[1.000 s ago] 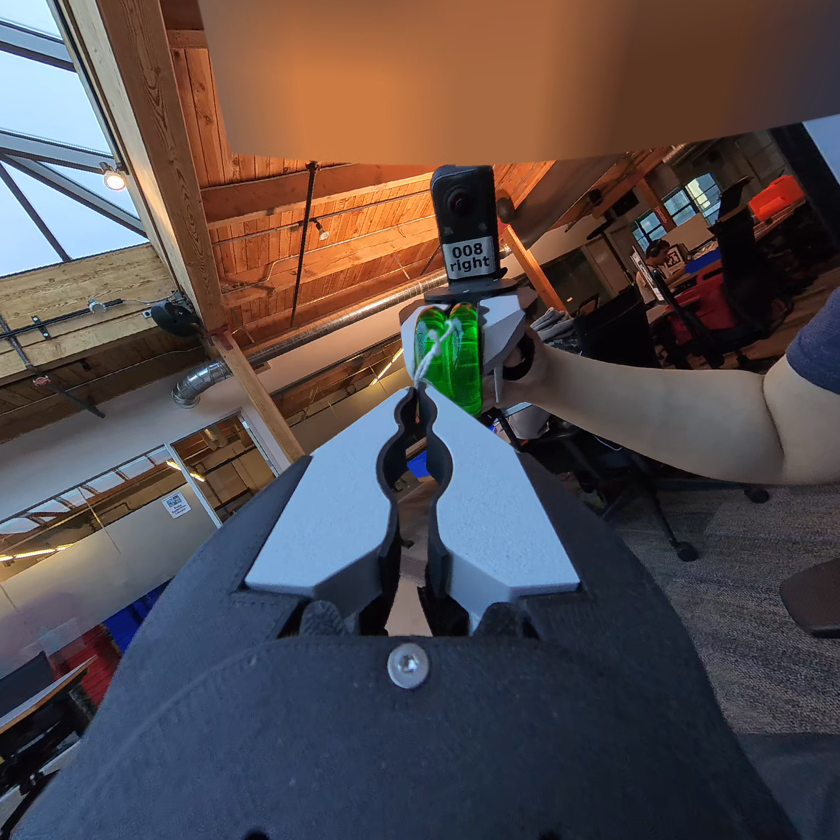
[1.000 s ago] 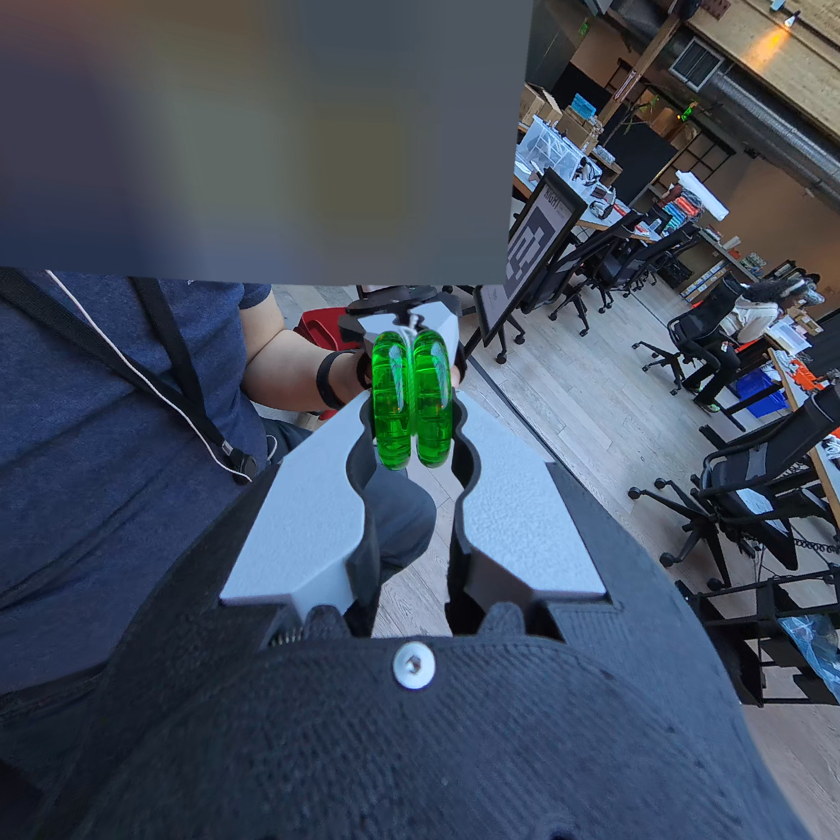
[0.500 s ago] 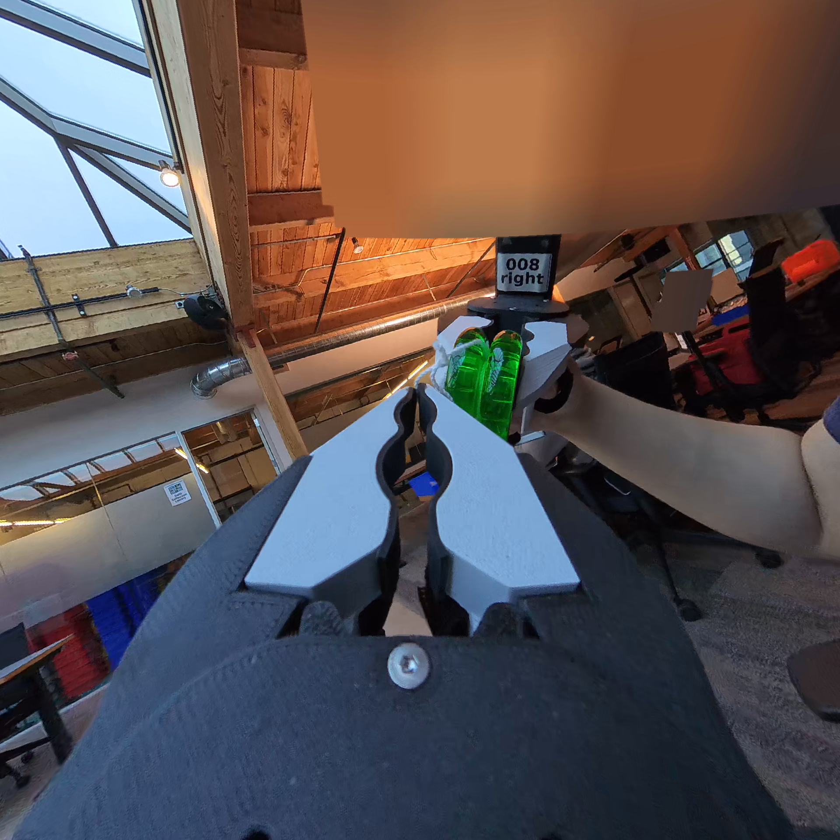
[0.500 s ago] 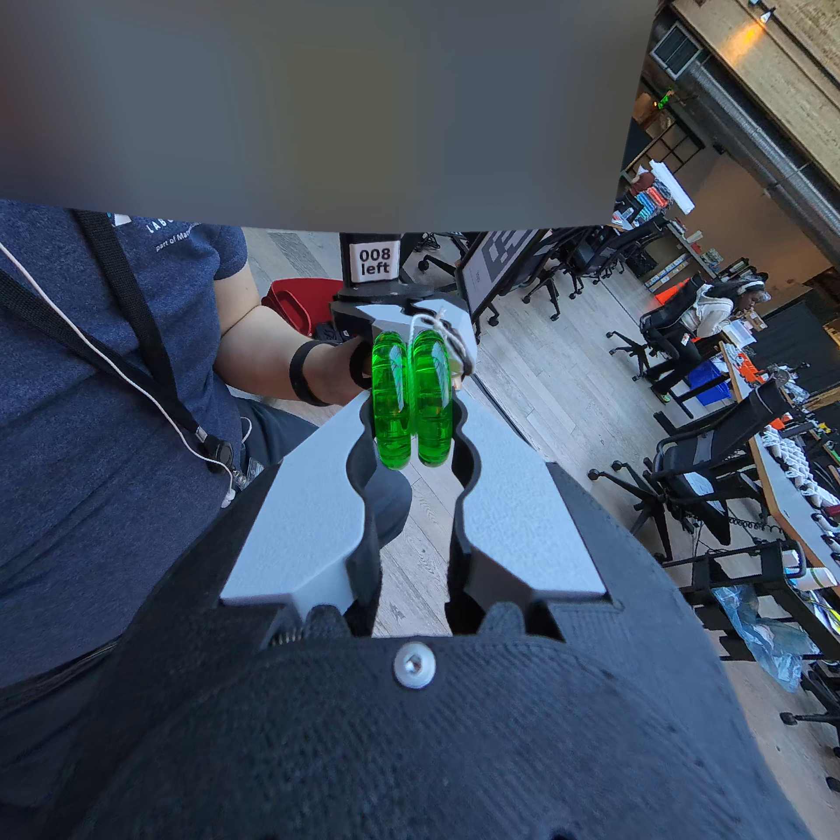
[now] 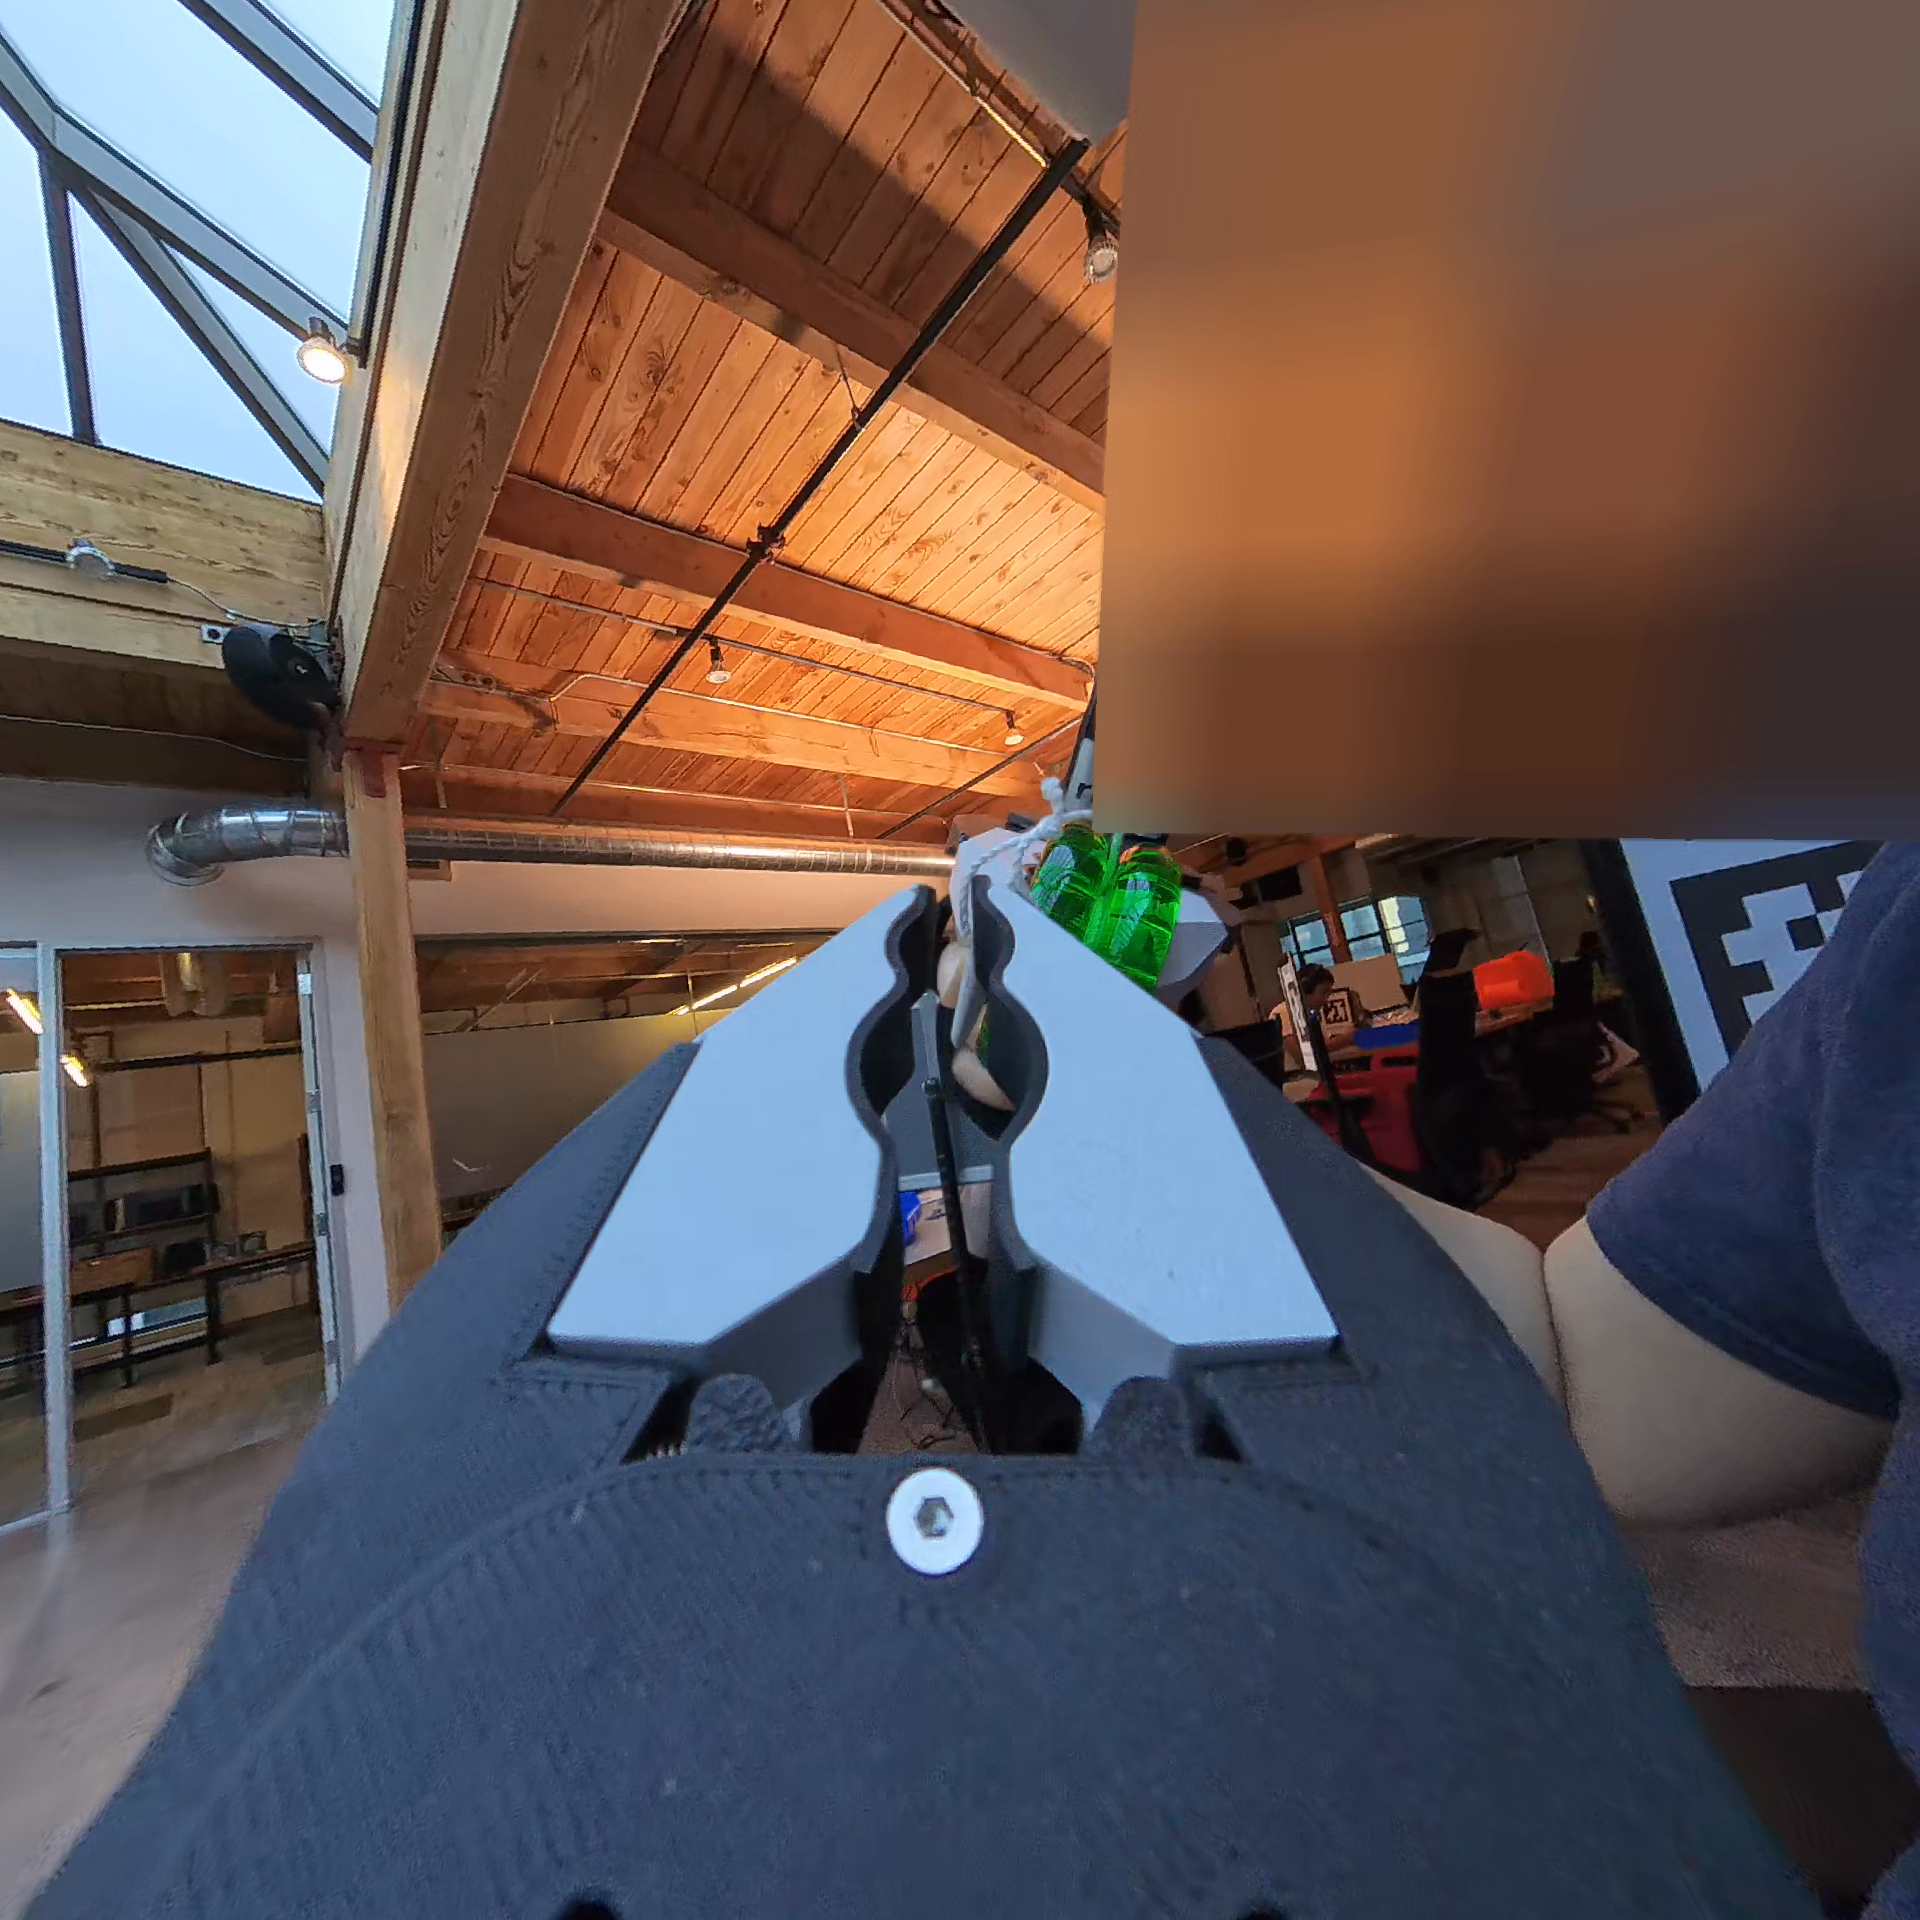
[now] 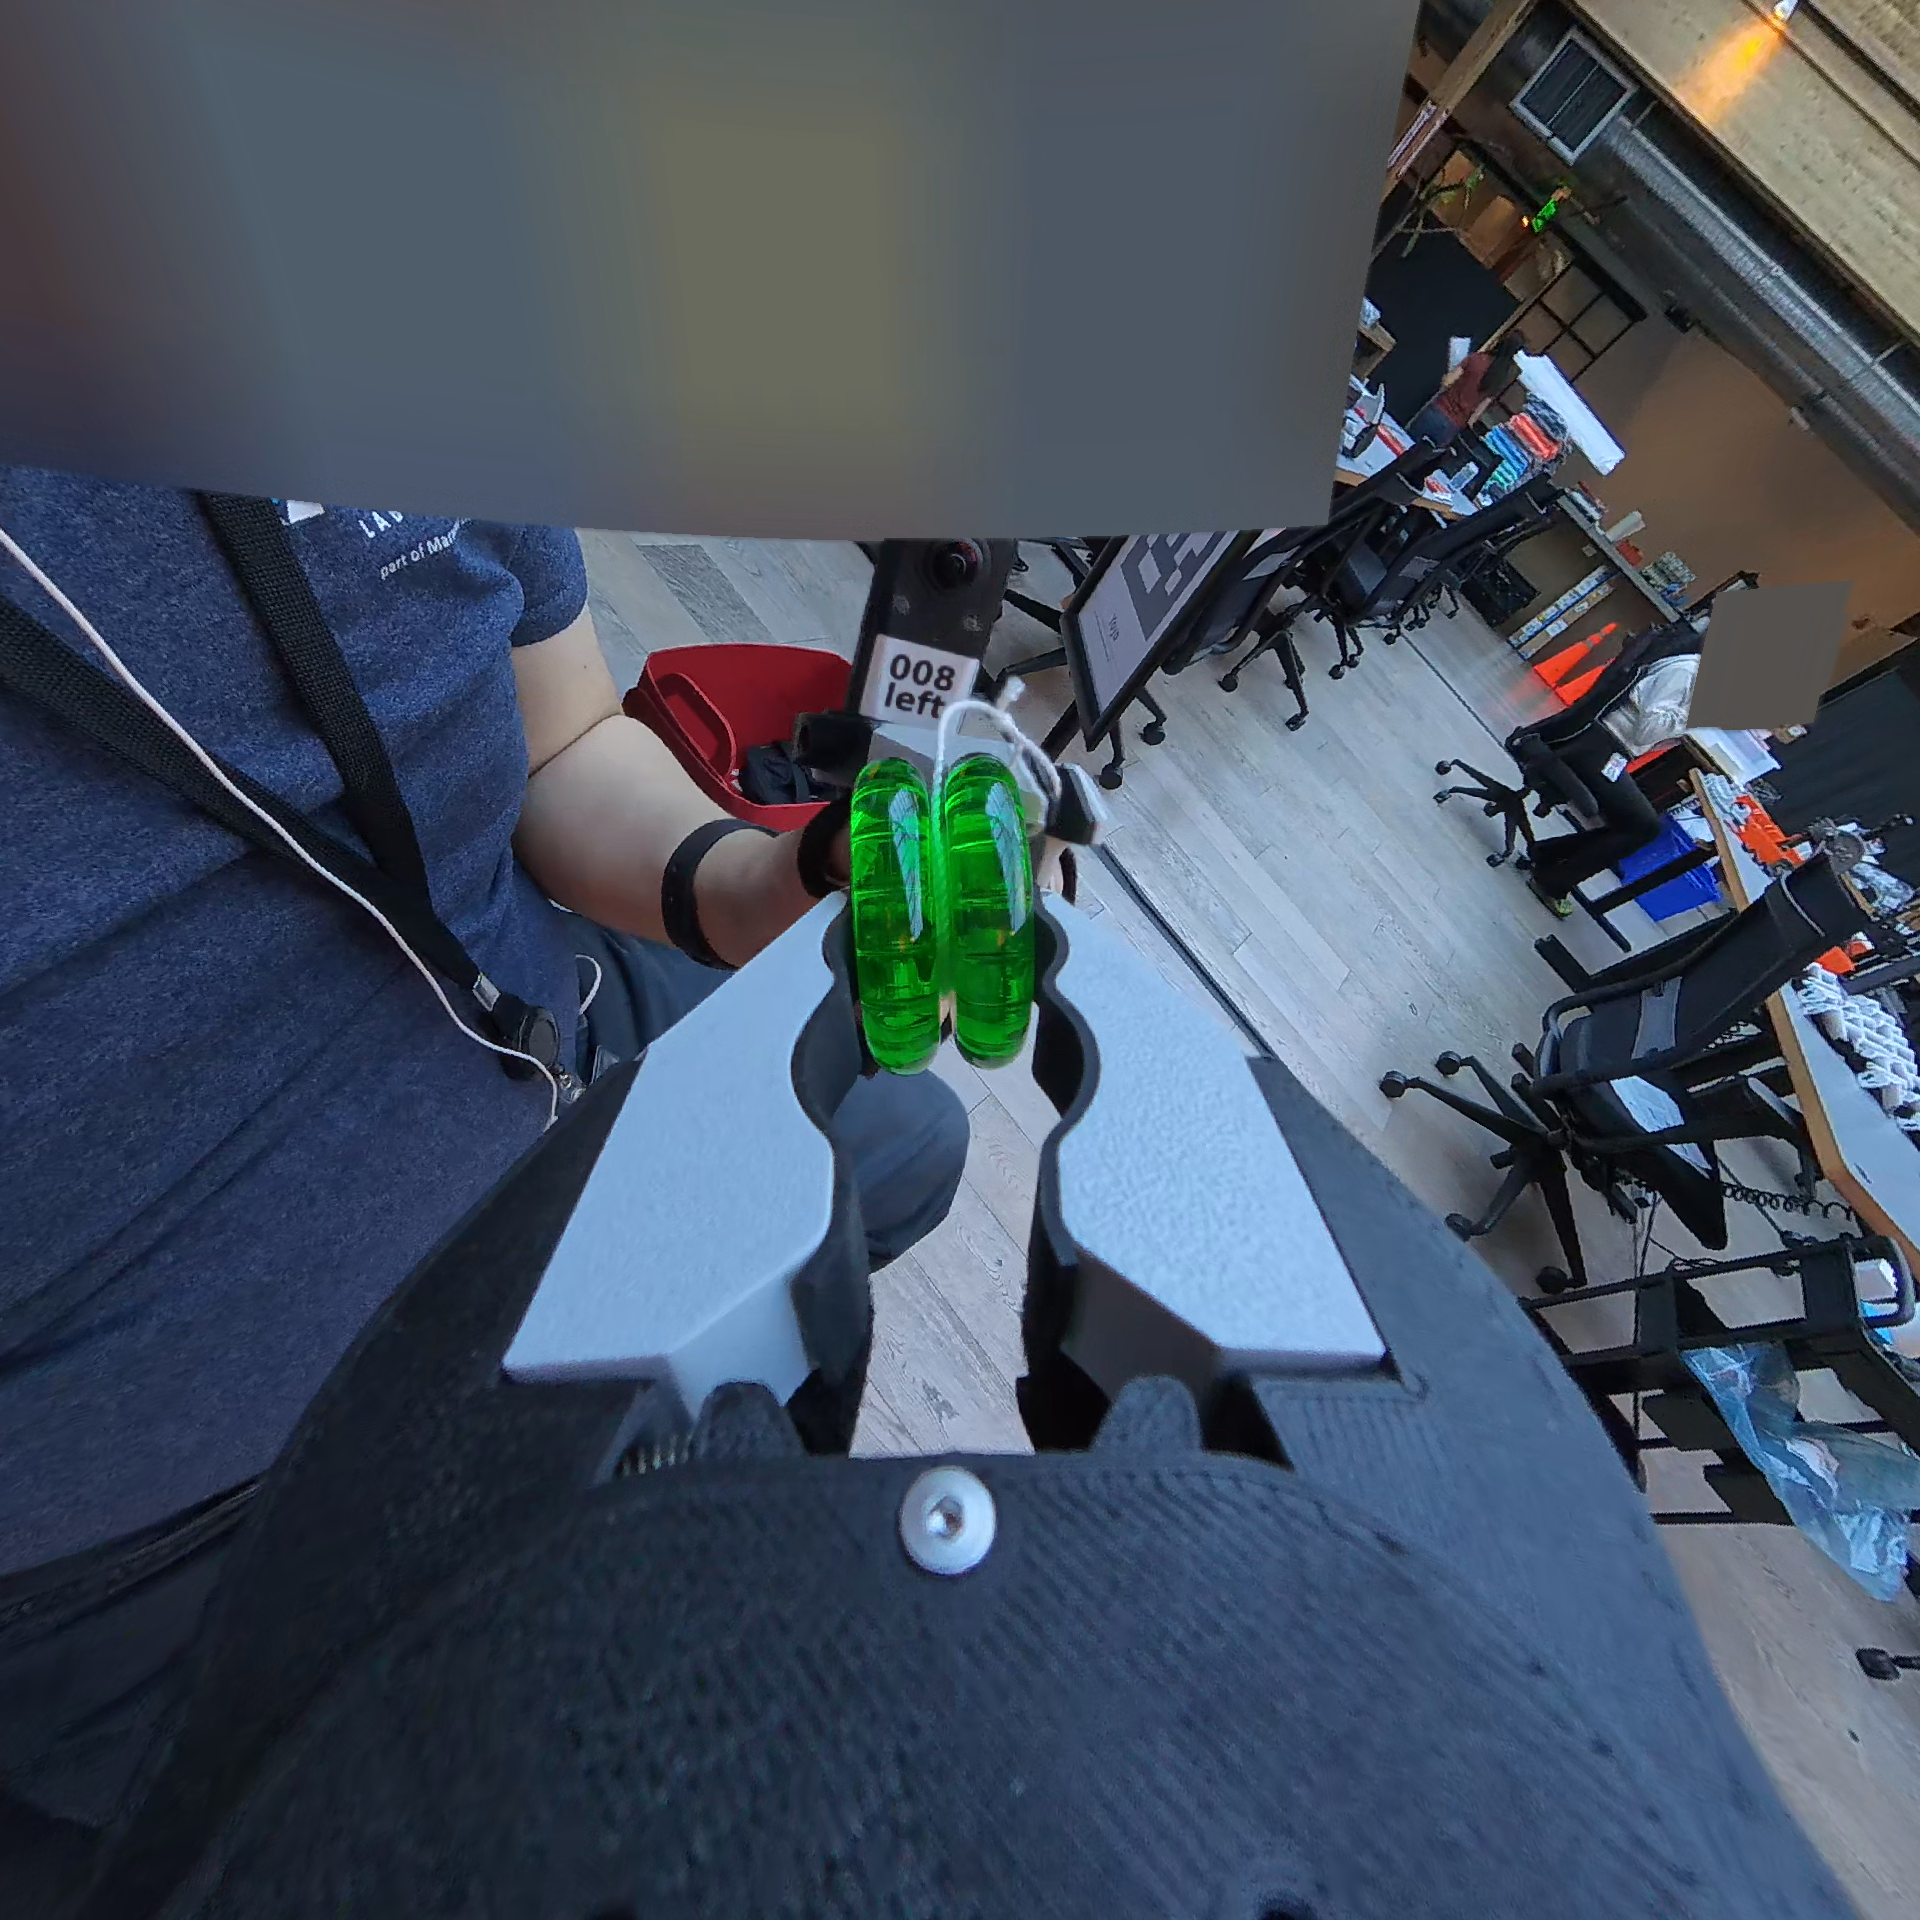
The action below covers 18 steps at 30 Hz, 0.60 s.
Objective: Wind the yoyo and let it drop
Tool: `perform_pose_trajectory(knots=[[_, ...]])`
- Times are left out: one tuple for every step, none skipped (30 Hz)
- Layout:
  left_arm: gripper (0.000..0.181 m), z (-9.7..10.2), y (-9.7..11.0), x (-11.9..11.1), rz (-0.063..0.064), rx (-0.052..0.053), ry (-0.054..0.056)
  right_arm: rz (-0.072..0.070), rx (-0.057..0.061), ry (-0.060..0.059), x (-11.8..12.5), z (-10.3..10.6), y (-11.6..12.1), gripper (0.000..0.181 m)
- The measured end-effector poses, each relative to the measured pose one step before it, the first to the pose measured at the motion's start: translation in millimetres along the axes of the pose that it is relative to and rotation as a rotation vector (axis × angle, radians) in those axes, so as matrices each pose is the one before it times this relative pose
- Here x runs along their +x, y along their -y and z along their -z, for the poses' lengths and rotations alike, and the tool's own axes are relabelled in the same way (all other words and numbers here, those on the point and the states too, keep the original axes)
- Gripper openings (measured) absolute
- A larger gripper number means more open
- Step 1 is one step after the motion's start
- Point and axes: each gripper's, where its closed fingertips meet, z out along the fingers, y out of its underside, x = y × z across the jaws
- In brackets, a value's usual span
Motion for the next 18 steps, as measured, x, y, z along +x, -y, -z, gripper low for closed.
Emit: perform_pose_trajectory(knots=[[0.005,0.15,0.51,0.82,0.0127,0.0106,-0.0068,-0.0019,-0.0052,0.0035,-0.42,-0.36,-1.08,0.027],[0.005,-0.04,-0.53,-0.32,0.0076,0.0020,0.0006,0.0004,-0.0050,0.0009,-0.38,-0.34,-1.00,0.027],[0.006,-0.14,-1.48,-1.58,0.0006,-0.0069,0.0098,0.0022,-0.0044,0.0020,-0.64,-0.45,-0.73,0.027],[0.006,-0.19,-1.39,-1.01,-0.0042,-0.0068,0.0065,0.0047,-0.0033,0.0026,-1.09,-0.48,-0.25,0.027],[0.007,-0.09,-1.25,-1.16,-0.0073,-0.0077,0.0083,0.0079,0.0001,-0.0014,-0.73,-0.53,0.59,0.027],[0.007,-0.13,-1.87,-1.70,-0.0144,-0.0116,0.0148,0.0067,-0.0010,-0.0031,-0.64,-0.55,0.66,0.027],[0.007,-0.05,-1.72,-1.22,-0.0231,-0.0119,0.0141,0.0062,-0.0047,0.0006,-1.17,-0.50,0.10,0.027],[0.007,0.01,-1.22,-0.85,-0.0257,-0.0096,0.0127,0.0066,-0.0067,-0.0027,-0.72,-0.47,-0.10,0.028],[0.007,-0.14,-1.34,-1.04,-0.0215,-0.0106,0.0137,0.0057,-0.0093,-0.0054,-0.19,-0.54,-0.60,0.028],[0.007,-0.16,-1.36,-0.81,-0.0148,-0.0099,0.0108,0.0056,-0.0113,-0.0032,-0.48,-0.74,-1.11,0.028],[0.007,-0.22,-1.09,-0.52,-0.0092,-0.0070,0.0083,0.0053,-0.0122,-0.0024,-0.52,-0.74,-1.27,0.028],[0.006,-0.11,-0.77,-0.36,-0.0059,-0.0047,0.0062,0.0053,-0.0109,-0.0030,-0.53,-0.76,-1.16,0.028],[0.006,-0.07,-0.65,-0.57,-0.0064,-0.0037,0.0082,0.0045,-0.0100,-0.0003,-0.96,-0.47,-0.91,0.028],[0.006,0.17,-0.77,-2.03,-0.0123,-0.0046,0.0191,0.0036,-0.0072,0.0034,-1.55,-0.45,-0.46,0.028],[0.006,0.52,-0.38,-2.49,-0.0209,-0.0038,0.0231,0.0048,-0.0066,-0.0013,-0.90,-0.28,-0.11,0.028],[0.005,0.53,-0.18,-1.63,-0.0282,-0.0027,0.0190,0.0065,-0.0053,-0.0050,-0.29,0.08,0.16,0.028],[0.004,0.67,-0.28,-1.92,-0.0359,-0.0047,0.0232,0.0034,-0.0040,-0.0022,-0.24,0.42,0.56,0.028],[0.003,0.78,-0.15,-1.61,-0.0467,-0.0042,0.0244,-0.0004,-0.0052,-0.0026,0.18,0.85,0.41,0.028]])
